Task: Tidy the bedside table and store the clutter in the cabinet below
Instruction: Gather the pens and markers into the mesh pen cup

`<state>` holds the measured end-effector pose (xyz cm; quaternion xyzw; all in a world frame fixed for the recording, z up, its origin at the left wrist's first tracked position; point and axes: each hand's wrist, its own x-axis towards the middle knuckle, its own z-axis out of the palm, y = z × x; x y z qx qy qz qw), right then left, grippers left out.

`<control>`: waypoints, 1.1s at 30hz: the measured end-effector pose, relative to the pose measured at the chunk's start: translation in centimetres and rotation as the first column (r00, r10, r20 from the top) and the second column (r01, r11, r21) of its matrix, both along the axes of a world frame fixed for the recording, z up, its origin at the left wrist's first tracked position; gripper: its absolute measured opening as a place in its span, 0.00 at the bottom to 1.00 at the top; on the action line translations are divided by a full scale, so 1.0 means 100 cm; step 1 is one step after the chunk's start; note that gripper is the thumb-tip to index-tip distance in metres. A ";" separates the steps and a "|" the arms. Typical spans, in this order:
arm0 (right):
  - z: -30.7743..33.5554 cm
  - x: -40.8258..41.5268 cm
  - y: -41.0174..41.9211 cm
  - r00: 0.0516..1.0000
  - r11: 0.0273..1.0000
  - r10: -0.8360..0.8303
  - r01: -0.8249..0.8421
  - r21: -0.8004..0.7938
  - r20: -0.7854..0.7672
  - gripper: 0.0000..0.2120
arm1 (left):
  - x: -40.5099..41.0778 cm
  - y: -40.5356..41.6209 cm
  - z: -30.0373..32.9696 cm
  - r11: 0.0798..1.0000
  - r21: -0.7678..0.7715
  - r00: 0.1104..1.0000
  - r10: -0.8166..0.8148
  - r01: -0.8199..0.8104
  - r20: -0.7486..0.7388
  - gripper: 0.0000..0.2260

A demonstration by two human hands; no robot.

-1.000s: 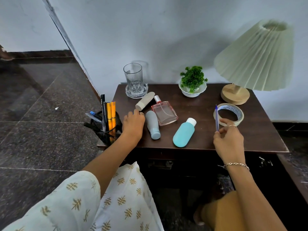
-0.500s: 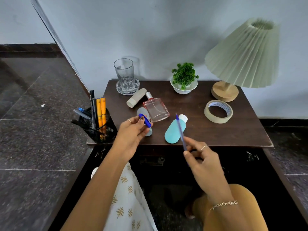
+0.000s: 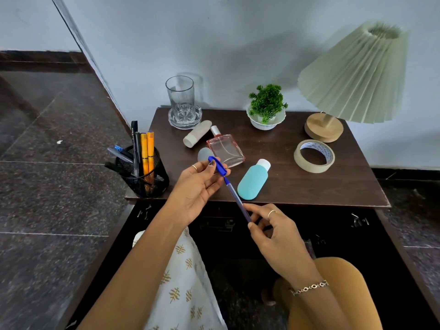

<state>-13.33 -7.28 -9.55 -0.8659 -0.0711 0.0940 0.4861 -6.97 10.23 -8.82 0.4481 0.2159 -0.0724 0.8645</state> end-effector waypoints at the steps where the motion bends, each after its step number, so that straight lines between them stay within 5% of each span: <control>1: 0.000 0.000 0.000 1.000 1.000 -0.002 0.002 -0.002 0.003 0.19 | 0.000 0.000 0.000 1.000 0.017 1.000 -0.010 0.010 -0.001 0.08; 12: 0.001 0.002 0.002 0.997 0.999 -0.041 0.042 -0.008 0.058 0.18 | -0.008 -0.010 -0.007 0.946 0.283 0.982 -0.179 0.156 0.059 0.06; 20: -0.006 0.005 0.002 0.993 0.996 -0.085 0.082 -0.040 -0.077 0.10 | -0.011 -0.017 -0.006 0.915 0.355 0.961 -0.248 0.191 0.123 0.13; 33: -0.011 -0.001 -0.004 0.980 0.992 -0.127 0.129 0.003 -0.154 0.07 | -0.016 -0.035 -0.007 0.845 0.462 0.953 -0.303 0.269 -0.001 0.11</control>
